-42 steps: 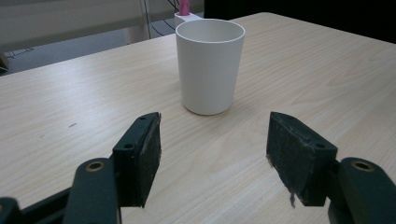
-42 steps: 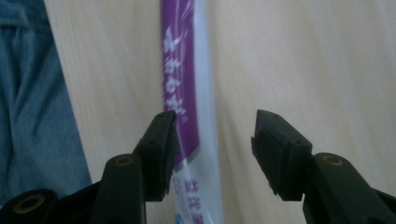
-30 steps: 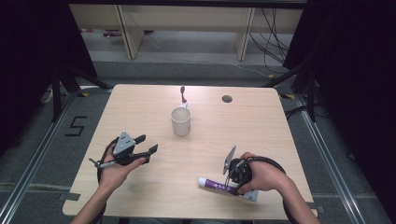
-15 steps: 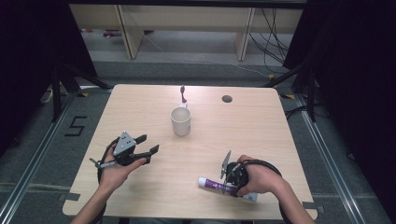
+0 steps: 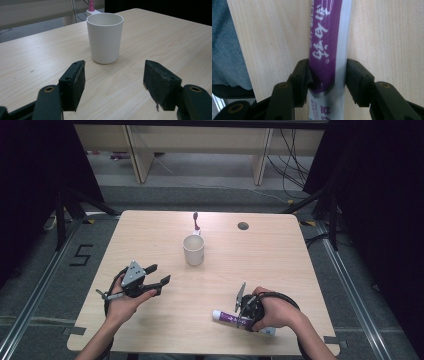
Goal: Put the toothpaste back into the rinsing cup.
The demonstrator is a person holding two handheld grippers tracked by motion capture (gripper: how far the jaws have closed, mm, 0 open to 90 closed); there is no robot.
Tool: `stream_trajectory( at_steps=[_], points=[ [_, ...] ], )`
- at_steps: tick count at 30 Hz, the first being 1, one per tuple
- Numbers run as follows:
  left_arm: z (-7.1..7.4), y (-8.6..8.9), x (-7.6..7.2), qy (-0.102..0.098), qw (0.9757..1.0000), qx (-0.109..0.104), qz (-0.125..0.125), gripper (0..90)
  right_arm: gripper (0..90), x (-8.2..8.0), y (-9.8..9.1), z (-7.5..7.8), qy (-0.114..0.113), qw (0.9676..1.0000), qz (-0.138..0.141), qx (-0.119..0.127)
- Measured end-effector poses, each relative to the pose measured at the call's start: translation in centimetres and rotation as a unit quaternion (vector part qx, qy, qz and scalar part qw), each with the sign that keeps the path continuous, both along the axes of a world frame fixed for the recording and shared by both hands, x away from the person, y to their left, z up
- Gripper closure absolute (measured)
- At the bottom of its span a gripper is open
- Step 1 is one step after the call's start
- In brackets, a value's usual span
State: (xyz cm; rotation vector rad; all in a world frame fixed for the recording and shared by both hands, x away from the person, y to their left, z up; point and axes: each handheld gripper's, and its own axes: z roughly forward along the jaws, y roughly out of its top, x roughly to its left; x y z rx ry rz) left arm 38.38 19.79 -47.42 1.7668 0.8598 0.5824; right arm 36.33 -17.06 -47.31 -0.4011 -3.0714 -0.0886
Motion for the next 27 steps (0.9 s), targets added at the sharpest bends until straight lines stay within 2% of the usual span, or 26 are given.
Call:
stream_trajectory(
  at_steps=[3, 6, 9, 10, 12, 14, 15, 16, 17, 19, 21, 23, 24, 27],
  points=[
    [-0.02, -0.01, 0.04, 0.0, 1.0, 0.0, 0.0, 34.0, 56.1, 0.17, 0.0, -0.05, -0.001, 0.9998, 0.017, 0.005],
    [-0.07, -0.08, 0.09, -0.002, 1.0, -0.004, -0.003, 34.0, 56.9, -0.01, 0.02, 0.01, -0.003, 1.0, 0.009, 0.0],
    [-0.01, -0.14, 0.04, -0.002, 1.0, 0.0, -0.005, 34.0, 57.8, -0.09, 0.1, 0.04, -0.007, 0.9998, 0.019, -0.004],
    [0.05, -0.13, 0.0, -0.001, 1.0, 0.003, -0.004, 34.0, 58.6, 0.07, 0.13, 0.0, -0.009, 0.9994, 0.033, -0.002],
    [0.05, -0.16, -0.01, -0.001, 1.0, 0.003, -0.005, 34.0, 58.9, -0.04, 0.18, 0.03, -0.013, 0.9994, 0.033, -0.003],
    [0.06, -0.16, -0.01, 0.0, 1.0, 0.004, -0.005, 34.1, 59.1, -0.12, 0.24, 0.11, -0.008, 0.9996, 0.024, -0.009],
    [0.08, -0.14, -0.01, -0.001, 1.0, 0.004, -0.005, 34.0, 58.9, 0.39, 0.16, -0.05, -0.006, 0.999, 0.045, -0.004],
    [0.08, -0.14, -0.01, -0.001, 1.0, 0.004, -0.005, 34.0, 58.9, 0.39, 0.16, -0.05, -0.006, 0.999, 0.045, -0.004],
    [0.08, -0.12, -0.01, -0.001, 1.0, 0.004, -0.005, 34.0, 58.3, 0.34, 0.44, 0.03, 0.001, 0.9995, 0.027, -0.015],
    [0.07, -0.12, 0.0, -0.001, 1.0, 0.005, -0.005, 34.0, 58.2, 0.42, 0.43, -0.04, 0.002, 0.9994, 0.031, -0.013],
    [-0.03, -0.14, 0.07, -0.001, 1.0, 0.001, -0.008, 34.0, 58.0, 0.37, 0.66, 0.03, 0.004, 0.9995, 0.023, -0.021],
    [-0.05, -0.14, 0.01, 0.002, 1.0, 0.005, -0.007, 34.0, 58.5, 0.5, 0.71, -0.04, 0.004, 0.9992, 0.036, -0.019],
    [-0.07, -0.15, 0.01, 0.002, 1.0, 0.005, -0.007, 34.0, 59.1, 0.4, 0.78, 0.05, 0.007, 0.9993, 0.025, -0.027],
    [-0.09, -0.19, -0.03, 0.002, 0.9999, 0.007, -0.008, 34.0, 60.4, 0.46, 0.78, 0.06, 0.008, 0.9992, 0.027, -0.027]
  ],
)
